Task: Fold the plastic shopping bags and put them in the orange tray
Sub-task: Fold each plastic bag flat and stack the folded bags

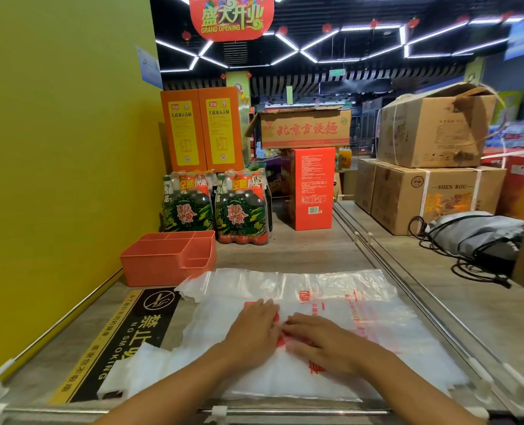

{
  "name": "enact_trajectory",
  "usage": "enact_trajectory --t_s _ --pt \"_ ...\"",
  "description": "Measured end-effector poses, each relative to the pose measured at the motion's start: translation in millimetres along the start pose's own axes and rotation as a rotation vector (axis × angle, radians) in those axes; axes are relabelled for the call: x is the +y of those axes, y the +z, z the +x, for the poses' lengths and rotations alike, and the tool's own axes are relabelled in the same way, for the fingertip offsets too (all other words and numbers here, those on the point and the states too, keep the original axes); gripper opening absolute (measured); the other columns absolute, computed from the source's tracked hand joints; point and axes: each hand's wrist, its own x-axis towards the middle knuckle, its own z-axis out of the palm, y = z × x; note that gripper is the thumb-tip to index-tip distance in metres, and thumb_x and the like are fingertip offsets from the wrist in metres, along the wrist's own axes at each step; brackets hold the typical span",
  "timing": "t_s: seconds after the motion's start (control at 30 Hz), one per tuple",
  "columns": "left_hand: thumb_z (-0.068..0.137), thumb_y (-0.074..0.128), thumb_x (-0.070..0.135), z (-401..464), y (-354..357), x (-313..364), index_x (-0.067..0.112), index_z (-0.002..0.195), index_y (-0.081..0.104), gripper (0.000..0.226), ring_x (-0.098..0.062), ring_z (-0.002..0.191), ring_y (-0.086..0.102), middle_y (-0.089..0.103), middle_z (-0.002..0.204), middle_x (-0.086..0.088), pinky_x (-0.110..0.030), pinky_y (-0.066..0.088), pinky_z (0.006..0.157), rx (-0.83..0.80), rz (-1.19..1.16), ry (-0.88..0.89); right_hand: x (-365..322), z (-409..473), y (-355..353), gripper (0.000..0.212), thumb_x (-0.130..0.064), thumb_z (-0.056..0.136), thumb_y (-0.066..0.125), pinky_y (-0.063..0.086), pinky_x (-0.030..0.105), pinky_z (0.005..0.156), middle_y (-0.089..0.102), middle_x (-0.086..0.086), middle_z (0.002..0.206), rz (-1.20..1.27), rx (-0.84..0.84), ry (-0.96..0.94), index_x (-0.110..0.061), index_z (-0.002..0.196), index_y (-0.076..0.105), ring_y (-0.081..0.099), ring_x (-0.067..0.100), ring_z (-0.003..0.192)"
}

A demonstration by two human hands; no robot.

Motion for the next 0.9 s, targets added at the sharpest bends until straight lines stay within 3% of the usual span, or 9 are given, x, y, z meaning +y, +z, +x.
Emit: enact_trajectory --t_s 0.1,0.2,0.3,0.43,0.53,0.67,0.73,0.8,0.9 --pt "0.108 0.027 0.046 -1.0 0.0 -11.7 0.023 0.159 0.023 0.056 -0.019 0.154 0.013 0.019 0.166 0.002 -0.036 0.012 0.125 -0.164 0.007 0.017 2.6 -0.5 0.4 0.05 -0.057 0.104 0.035 0.021 0.026 0.12 0.038 -0.014 0.157 0.016 0.019 0.021 -0.035 0.148 0.046 0.03 0.004 0.144" --pt "0.108 0.017 0.051 -3.1 -4.1 -19.8 0.024 0.161 0.006 0.061 -0.014 0.155 -0.007 -0.001 0.169 0.005 -0.034 -0.004 0.125 -0.286 0.067 0.069 6.9 0.9 2.9 0.061 -0.066 0.1 0.037 0.024 0.034 0.122 0.015 -0.024 0.164 0.049 0.066 0.066 -0.039 0.154 0.032 0.022 0.002 0.148" --pt "0.107 0.015 0.052 -3.1 -2.8 -24.0 0.024 0.161 0.0 0.062 -0.014 0.154 -0.012 -0.008 0.168 0.006 -0.035 -0.007 0.125 -0.339 0.088 0.091 3.4 3.7 5.2 0.07 -0.066 0.1 0.038 0.014 0.032 0.124 0.0 -0.028 0.165 0.051 0.055 0.059 -0.043 0.159 0.009 0.008 -0.001 0.15" --pt "0.107 0.016 0.053 -2.1 -3.0 -31.4 0.026 0.161 0.001 0.062 -0.011 0.153 -0.015 -0.009 0.168 0.006 -0.033 -0.008 0.124 -0.365 0.055 0.123 1.5 5.6 9.7 0.064 -0.062 0.104 0.025 0.003 0.028 0.124 0.009 -0.015 0.167 -0.099 -0.039 0.028 -0.033 0.161 0.016 0.003 0.003 0.153" --pt "0.106 0.022 0.055 -4.2 -0.6 -35.3 0.025 0.161 -0.002 0.067 -0.018 0.153 -0.018 -0.015 0.168 -0.001 -0.036 -0.007 0.125 -0.28 0.022 -0.002 3.1 6.1 11.2 0.064 -0.062 0.104 0.024 -0.002 0.024 0.121 0.007 -0.015 0.168 -0.104 -0.047 0.035 -0.033 0.161 0.016 0.0 0.0 0.152" --pt "0.102 0.038 0.057 -4.9 4.4 -38.2 0.023 0.161 0.0 0.078 -0.028 0.155 0.005 0.009 0.168 -0.006 -0.041 0.015 0.125 -0.154 -0.251 -0.227 0.4 5.1 9.1 0.065 -0.064 0.104 0.023 -0.005 0.02 0.116 0.003 -0.018 0.167 -0.085 -0.067 0.056 -0.035 0.161 0.013 -0.003 -0.006 0.147" --pt "0.1 0.054 0.046 -3.2 0.4 -35.6 0.029 0.16 0.007 0.078 -0.026 0.145 0.034 0.028 0.161 -0.006 -0.031 0.041 0.107 -0.067 -0.568 -0.269 -2.2 2.5 5.3 0.065 -0.063 0.104 0.025 -0.004 0.02 0.114 0.004 -0.019 0.166 -0.057 -0.069 0.062 -0.035 0.161 0.013 -0.001 -0.003 0.149" --pt "0.097 0.066 0.031 0.1 -8.0 -30.2 0.03 0.156 0.017 0.077 -0.02 0.128 0.053 0.045 0.15 -0.002 -0.024 0.049 0.09 0.058 -0.844 -0.311 -2.8 0.9 2.9 0.064 -0.062 0.104 0.028 -0.002 0.019 0.115 0.006 -0.021 0.164 -0.027 -0.059 0.059 -0.036 0.16 0.012 0.001 -0.003 0.148" --pt "0.093 0.071 0.023 7.1 -14.5 -20.3 0.027 0.149 0.035 0.066 -0.019 0.113 0.065 0.057 0.138 0.004 -0.04 0.055 0.095 0.131 -1.215 -0.394 -0.7 1.0 3.6 0.068 -0.067 0.101 0.03 0.005 0.027 0.122 0.007 -0.02 0.166 0.016 -0.04 0.067 -0.04 0.16 0.01 0.005 0.003 0.152"
